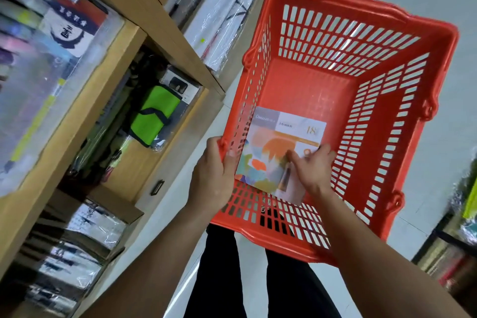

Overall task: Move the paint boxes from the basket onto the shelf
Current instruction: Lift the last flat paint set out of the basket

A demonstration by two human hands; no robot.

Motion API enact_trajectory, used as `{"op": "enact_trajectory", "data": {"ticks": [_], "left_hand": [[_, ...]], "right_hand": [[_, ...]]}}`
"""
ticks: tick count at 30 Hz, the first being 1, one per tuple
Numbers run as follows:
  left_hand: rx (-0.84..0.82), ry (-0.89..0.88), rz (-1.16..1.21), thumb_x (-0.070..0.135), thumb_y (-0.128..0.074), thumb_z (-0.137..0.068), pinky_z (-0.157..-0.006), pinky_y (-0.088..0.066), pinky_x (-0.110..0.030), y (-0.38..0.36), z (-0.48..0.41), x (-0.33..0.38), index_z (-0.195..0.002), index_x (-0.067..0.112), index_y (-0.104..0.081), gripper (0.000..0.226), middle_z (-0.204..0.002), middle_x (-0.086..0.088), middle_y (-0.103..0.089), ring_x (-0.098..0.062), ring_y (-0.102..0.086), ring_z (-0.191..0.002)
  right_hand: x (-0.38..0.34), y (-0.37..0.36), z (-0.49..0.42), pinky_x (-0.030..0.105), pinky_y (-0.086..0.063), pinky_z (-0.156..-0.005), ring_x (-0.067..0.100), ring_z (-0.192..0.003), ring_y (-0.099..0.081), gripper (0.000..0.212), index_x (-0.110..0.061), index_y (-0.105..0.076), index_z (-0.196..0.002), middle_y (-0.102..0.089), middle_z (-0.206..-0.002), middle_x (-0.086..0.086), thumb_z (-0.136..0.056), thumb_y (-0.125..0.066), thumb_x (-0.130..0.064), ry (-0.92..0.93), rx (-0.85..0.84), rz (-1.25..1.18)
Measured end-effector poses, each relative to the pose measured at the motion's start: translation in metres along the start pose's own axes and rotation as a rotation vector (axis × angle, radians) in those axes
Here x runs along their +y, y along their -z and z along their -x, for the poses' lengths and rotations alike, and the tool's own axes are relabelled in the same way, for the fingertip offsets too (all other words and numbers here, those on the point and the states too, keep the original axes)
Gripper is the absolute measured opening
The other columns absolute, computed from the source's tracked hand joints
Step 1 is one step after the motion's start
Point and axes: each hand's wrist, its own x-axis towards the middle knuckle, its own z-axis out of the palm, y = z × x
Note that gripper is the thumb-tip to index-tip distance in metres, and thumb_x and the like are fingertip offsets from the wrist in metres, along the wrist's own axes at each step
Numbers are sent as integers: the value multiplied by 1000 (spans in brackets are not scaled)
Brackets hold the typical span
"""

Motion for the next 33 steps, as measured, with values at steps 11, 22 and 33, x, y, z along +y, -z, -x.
{"op": "enact_trajectory", "data": {"ticks": [11,22,33], "left_hand": [[-67,96,10,57,-49,-94,-91,-55,-46,20,16,25,-130,40,-39,41,-128,4,-65,-21,-68,-109],[130,-104,177,69,-54,-81,-108,-47,-42,91,125,112,-146,30,-42,77,-137,13,-55,-13,-55,-129],[553,-219,491,32,-80,-87,-73,-54,-13,229,256,104,-117,69,-37,64,-114,36,-61,12,-64,-102]], "right_hand": [[-53,71,74,48,-58,-75,35,-88,-75,32,-11,-47,-126,-72,-101,2,-103,-63,-25,360,79,-107],[-160,219,188,21,-55,-84,-1,-99,-72,29,-38,-60,-116,-74,-109,-25,-90,-70,-32,675,-48,-401],[-278,212,341,10,-51,-69,-2,-86,-72,28,-49,-70,-111,-78,-101,-24,-97,-73,-25,1065,-299,-398]]}}
